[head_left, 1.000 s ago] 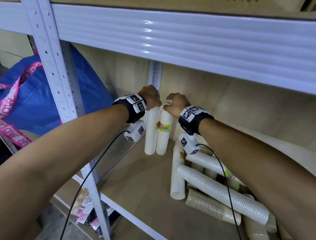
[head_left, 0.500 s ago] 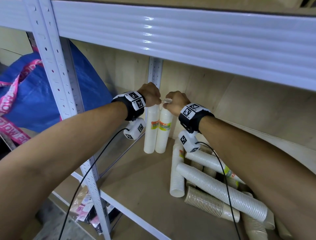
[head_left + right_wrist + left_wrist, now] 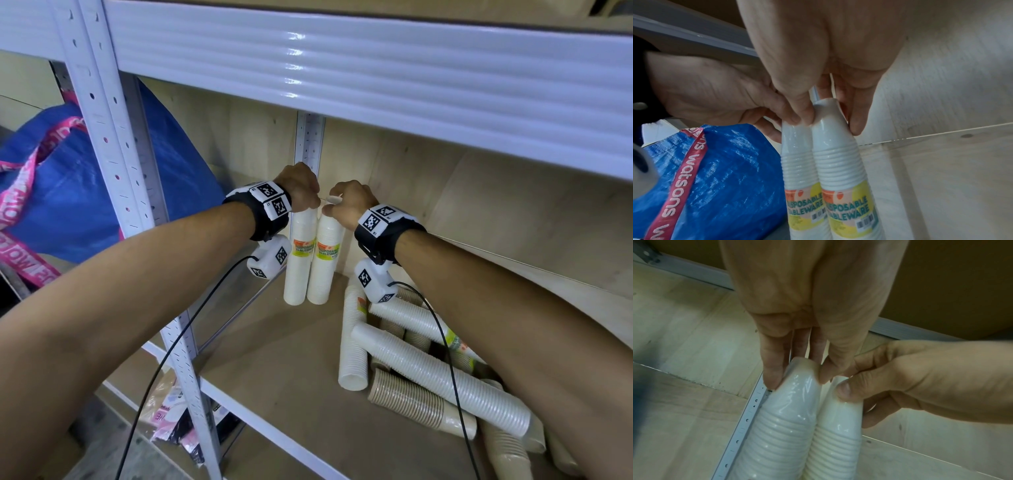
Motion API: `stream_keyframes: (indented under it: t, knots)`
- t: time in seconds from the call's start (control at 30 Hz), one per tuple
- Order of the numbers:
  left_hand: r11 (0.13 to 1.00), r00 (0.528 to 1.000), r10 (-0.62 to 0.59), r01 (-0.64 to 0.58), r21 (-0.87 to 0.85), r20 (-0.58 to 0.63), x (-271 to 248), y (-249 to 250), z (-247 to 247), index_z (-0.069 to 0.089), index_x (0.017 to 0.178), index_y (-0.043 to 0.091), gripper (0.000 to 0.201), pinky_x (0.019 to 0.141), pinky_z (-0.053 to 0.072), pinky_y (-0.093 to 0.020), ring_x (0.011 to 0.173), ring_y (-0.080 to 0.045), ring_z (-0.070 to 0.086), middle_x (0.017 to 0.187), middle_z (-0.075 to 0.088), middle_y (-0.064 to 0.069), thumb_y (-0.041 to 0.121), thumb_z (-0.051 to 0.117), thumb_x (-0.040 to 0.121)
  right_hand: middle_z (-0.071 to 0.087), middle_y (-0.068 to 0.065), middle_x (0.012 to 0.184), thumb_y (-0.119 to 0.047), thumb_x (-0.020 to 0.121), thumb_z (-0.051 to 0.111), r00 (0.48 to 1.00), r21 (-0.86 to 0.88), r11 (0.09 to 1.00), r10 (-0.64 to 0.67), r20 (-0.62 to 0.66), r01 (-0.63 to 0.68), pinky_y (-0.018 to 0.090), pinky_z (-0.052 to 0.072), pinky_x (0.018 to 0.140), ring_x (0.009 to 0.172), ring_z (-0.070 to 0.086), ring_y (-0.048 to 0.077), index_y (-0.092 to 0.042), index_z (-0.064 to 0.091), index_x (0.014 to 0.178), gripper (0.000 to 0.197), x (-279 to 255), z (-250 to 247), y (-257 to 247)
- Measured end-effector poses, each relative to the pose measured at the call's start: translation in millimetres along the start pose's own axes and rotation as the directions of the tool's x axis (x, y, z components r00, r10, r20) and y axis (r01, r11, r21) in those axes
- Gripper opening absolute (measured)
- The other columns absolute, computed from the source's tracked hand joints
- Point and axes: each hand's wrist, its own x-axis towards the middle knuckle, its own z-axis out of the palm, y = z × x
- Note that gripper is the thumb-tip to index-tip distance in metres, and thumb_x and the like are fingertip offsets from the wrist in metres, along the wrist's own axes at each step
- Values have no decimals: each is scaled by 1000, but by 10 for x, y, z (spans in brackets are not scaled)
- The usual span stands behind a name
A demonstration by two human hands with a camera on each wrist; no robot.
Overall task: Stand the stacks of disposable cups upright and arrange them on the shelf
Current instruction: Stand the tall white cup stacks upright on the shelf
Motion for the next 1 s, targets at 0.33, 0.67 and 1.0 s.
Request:
stream_keyframes:
  t: [0.33, 0.67, 1.0]
  knots:
    - [997, 998, 57, -58, -42, -29, -46, 14, -69, 64, 122, 17, 38, 87, 41, -24, 119, -21, 52, 134, 50, -5, 25, 72, 86, 57, 9, 134, -30, 80, 75, 1000, 41, 999, 22, 15, -23, 27, 44, 93, 120, 55, 24, -14, 47, 140, 69, -77, -144, 113]
    - [969, 978, 210, -210, -128, -11, -309, 679, -28, 66, 120, 24, 39, 87, 47, -26, 110, -15, 56, 123, 54, -1, 34, 72, 83, 55, 6, 133, -35, 76, 77, 989, 3, 989, 150, -6, -150, 30, 48, 94, 114, 58, 22, -24, 48, 138, 70, -500, -637, 603]
    - [961, 907, 276, -259, -94, 319, -642, 1158, 739, 67, 119, 25, 40, 93, 46, -28, 106, -16, 53, 115, 53, 7, 40, 74, 82, 50, 3, 136, -41, 76, 77, 928, -152, 926, 362, 91, -346, 29, 42, 90, 119, 52, 22, -25, 46, 138, 70, -1316, -944, 1372]
